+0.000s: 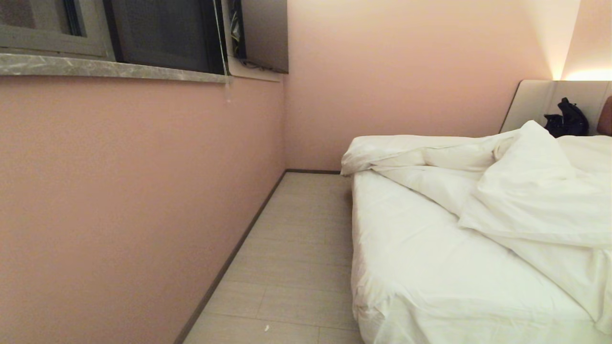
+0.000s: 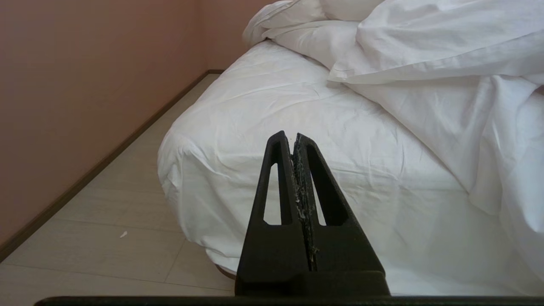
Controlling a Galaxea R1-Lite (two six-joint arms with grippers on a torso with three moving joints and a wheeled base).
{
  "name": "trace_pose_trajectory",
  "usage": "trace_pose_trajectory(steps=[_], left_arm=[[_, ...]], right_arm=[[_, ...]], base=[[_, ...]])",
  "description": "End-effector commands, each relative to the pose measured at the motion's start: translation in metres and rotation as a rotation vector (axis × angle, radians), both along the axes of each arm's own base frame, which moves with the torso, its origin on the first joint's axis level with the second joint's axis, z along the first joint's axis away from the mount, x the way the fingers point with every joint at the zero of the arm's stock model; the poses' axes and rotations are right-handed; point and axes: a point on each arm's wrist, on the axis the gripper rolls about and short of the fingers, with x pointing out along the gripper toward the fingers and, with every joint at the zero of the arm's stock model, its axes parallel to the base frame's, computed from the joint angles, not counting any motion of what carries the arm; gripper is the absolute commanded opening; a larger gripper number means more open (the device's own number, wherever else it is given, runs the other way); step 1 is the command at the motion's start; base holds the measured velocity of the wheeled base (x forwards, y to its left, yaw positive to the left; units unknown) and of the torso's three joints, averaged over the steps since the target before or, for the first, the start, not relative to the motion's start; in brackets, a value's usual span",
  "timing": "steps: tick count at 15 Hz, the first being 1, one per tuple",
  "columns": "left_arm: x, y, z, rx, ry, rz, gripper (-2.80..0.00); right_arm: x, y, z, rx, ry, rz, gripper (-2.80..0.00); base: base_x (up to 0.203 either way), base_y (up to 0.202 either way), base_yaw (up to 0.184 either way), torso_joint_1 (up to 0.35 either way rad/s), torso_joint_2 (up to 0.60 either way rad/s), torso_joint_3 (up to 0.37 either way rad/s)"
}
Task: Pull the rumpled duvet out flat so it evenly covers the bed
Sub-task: Hold the folded corner of the quilt
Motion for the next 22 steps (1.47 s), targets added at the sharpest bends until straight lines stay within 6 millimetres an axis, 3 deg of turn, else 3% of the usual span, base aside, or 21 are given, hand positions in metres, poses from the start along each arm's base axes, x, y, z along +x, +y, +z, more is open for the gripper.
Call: trace_pose_trajectory(steps=[1, 8, 16, 22], left_arm=[[0.0000, 0.0000, 0.0000, 0.000, 0.000, 0.000, -2.80], [0.0000, 0.0000, 0.0000, 0.000, 0.000, 0.000, -2.80], [0.0000, 0.0000, -0.0001, 0.006, 0.001, 0.000, -2.80], [0.0000, 0.0000, -0.0001, 0.005, 0.001, 0.000, -2.80]], right_arm=[[0.0000, 0.0000, 0.0000, -0.001, -0.001, 0.002, -2.80], [0.0000, 0.0000, 0.0000, -0.001, -0.001, 0.001, -2.80], [0.0000, 0.0000, 0.0000, -0.001, -0.001, 0.000, -2.80], [0.0000, 0.0000, 0.0000, -0.001, -0.001, 0.000, -2.80]], base=[[0.000, 0.000, 0.000, 0.000, 0.00, 0.000], [-0.119, 0.000, -0.001, 0.002, 0.00, 0.002], [0.000, 0.000, 0.000, 0.000, 0.00, 0.000], [0.001, -0.167, 0.002, 0.003, 0.00, 0.002]])
